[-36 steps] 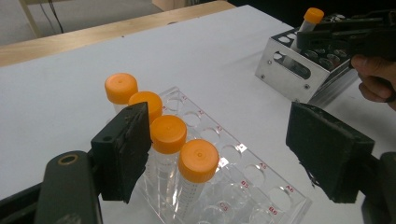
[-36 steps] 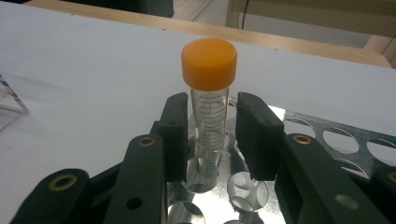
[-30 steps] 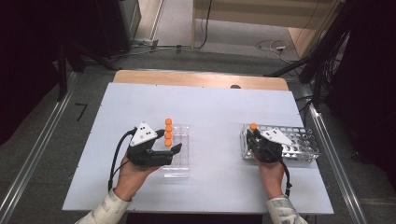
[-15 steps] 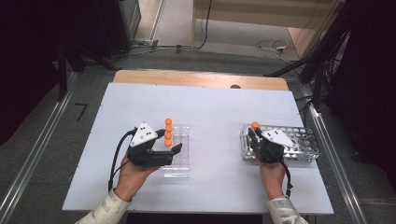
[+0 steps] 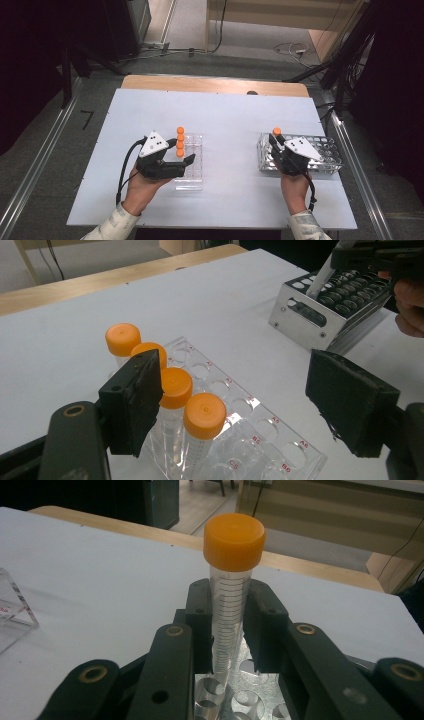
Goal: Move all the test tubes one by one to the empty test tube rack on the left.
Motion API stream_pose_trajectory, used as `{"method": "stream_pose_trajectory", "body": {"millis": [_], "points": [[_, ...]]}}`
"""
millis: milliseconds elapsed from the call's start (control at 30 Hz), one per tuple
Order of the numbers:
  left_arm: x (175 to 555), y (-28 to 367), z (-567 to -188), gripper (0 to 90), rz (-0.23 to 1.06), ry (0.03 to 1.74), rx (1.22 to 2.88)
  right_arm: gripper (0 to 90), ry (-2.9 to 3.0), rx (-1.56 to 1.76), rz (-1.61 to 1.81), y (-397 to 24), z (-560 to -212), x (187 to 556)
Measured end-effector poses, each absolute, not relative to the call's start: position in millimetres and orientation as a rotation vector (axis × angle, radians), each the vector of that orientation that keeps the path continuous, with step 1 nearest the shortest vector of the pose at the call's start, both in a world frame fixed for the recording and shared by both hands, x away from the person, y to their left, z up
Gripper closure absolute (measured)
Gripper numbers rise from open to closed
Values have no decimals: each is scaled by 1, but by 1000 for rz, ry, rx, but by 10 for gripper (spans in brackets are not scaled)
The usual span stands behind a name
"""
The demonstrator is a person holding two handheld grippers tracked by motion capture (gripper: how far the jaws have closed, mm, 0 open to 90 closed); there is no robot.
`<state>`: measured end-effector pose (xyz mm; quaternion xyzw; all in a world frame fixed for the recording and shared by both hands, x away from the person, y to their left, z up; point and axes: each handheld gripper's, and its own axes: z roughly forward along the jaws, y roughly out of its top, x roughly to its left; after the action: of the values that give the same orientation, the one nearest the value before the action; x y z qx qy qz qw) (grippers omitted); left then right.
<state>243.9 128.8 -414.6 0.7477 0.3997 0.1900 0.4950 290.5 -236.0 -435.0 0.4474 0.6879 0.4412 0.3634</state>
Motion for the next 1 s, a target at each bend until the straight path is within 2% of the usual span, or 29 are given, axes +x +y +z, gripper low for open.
{"method": "stream_pose_trajectory", "body": {"millis": [567,1000], "points": [[244,128,-415,229,465,964,1818,721,1740,1123,1202,-241,-417,277],[242,128,-414,229,470,958,1811,721,1834,1051,1280,-229,-413,254]]}}
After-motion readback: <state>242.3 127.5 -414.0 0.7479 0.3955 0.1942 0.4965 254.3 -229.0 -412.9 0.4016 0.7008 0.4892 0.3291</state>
